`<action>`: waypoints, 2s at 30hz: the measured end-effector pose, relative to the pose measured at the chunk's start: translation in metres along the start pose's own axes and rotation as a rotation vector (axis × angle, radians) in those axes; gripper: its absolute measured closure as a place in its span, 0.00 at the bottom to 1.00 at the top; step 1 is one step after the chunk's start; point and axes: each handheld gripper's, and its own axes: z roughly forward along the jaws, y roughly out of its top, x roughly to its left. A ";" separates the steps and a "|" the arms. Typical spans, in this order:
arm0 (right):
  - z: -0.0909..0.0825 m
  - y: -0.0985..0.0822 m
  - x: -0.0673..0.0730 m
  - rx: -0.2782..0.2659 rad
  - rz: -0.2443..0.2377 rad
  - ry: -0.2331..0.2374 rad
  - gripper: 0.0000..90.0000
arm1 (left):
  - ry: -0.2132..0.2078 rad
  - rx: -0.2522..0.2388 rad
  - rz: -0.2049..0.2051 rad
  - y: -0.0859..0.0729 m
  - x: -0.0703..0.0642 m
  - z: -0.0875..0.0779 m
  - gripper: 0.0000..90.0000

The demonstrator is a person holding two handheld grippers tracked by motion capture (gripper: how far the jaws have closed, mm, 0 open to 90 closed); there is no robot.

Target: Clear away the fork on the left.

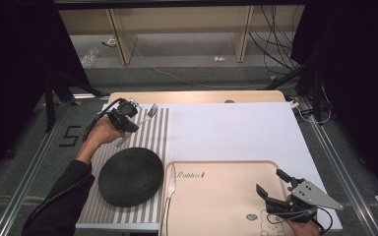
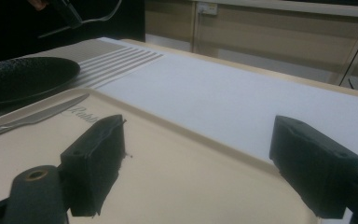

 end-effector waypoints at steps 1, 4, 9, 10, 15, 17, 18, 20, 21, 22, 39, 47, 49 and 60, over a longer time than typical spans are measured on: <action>0.000 0.000 0.000 -0.001 0.003 0.000 0.21 | -0.017 -0.009 -0.006 -0.001 -0.001 -0.001 0.93; 0.000 0.000 0.000 0.000 0.000 0.002 0.21 | -0.071 -0.039 -0.016 -0.005 -0.007 -0.004 0.93; 0.000 0.000 0.000 0.000 0.000 0.001 0.21 | -0.112 -0.083 -0.011 -0.011 -0.022 -0.004 0.93; 0.000 0.000 0.000 0.000 0.000 0.001 0.21 | -0.118 -0.093 -0.012 -0.012 -0.025 -0.005 0.93; 0.000 0.000 0.001 -0.003 0.003 0.002 0.21 | -0.152 -0.151 -0.023 -0.019 -0.038 -0.008 0.93; 0.000 0.000 0.001 -0.002 0.004 0.003 0.21 | -0.174 -0.160 -0.022 -0.022 -0.042 -0.007 0.93; 0.000 0.000 0.001 -0.001 0.001 0.003 0.21 | -0.177 -0.162 -0.024 -0.023 -0.043 -0.007 0.93; 0.000 0.000 0.001 -0.003 0.000 0.003 0.21 | -0.187 -0.171 -0.030 -0.026 -0.047 -0.006 0.93; 0.000 0.000 0.001 -0.001 0.002 0.003 0.21 | -0.195 -0.178 -0.035 -0.027 -0.049 -0.006 0.93; 0.000 0.000 0.001 0.000 0.001 0.003 0.21 | -0.206 -0.187 -0.044 -0.029 -0.050 -0.006 0.93; -0.001 0.001 0.002 -0.003 0.001 0.006 0.21 | -0.287 -0.200 -0.010 -0.040 -0.095 -0.008 0.93; -0.001 0.001 0.002 -0.005 0.002 0.008 0.21 | -0.311 -0.194 0.033 -0.040 -0.119 -0.012 0.93; -0.001 0.001 0.001 -0.005 -0.001 0.009 0.21 | -0.317 -0.184 0.051 -0.041 -0.126 -0.011 0.93; -0.001 0.001 0.002 -0.004 0.000 0.008 0.21 | -0.375 -0.145 0.083 -0.045 -0.158 -0.004 0.93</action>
